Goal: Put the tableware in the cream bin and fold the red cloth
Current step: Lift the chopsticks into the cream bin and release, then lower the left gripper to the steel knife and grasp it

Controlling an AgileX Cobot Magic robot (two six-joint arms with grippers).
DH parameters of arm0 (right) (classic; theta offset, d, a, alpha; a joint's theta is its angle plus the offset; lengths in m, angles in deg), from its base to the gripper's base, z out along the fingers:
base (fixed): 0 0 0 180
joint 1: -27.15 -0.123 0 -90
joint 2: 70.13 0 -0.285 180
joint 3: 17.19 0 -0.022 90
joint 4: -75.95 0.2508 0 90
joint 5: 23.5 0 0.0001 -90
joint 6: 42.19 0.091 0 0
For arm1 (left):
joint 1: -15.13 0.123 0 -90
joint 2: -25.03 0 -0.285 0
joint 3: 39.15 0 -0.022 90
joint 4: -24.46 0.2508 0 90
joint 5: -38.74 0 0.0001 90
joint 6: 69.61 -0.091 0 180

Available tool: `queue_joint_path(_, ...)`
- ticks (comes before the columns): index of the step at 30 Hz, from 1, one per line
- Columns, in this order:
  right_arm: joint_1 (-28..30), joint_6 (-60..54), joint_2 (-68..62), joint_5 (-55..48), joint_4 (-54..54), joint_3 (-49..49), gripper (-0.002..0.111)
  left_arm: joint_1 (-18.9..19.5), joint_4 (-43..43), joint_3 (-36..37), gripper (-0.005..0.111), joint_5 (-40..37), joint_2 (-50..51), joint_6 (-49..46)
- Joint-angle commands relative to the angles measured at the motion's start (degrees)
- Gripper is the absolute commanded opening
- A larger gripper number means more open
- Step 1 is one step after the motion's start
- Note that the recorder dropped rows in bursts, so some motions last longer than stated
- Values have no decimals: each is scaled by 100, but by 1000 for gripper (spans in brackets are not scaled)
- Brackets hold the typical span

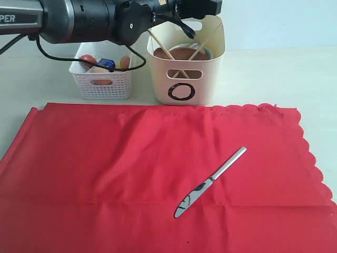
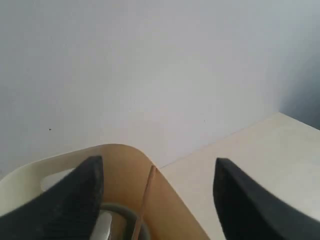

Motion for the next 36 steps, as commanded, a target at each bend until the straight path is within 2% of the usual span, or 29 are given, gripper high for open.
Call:
queue_joint_path(1,15,-18,14,18,-52,18,0,19,-50,-30,48,-597,-364,26)
queue_joint_path(7,15,-18,14,18,-52,18,0,19,-25,-30,2,-1552,-900,-30)
queue_joint_path(13,15,-18,14,18,-52,18,0,19,7,-30,0,-2785,-1493,-165)
queue_joint_path(19,15,-18,14,18,-52,18,0,-7,7,-30,0,-4502,-1927,-452)
queue_joint_path(24,15,-18,14,18,-52,18,0,-298,-14,189,0,-5736,-1964,-883)
queue_joint_path(31,15,-18,14,18,-52,18,0,-1090,-14,971,0,-5763,-1825,-1231)
queue_joint_path(36,15,-18,14,18,-52,18,0,-1440,-26,1187,0,-5739,-1419,-1243)
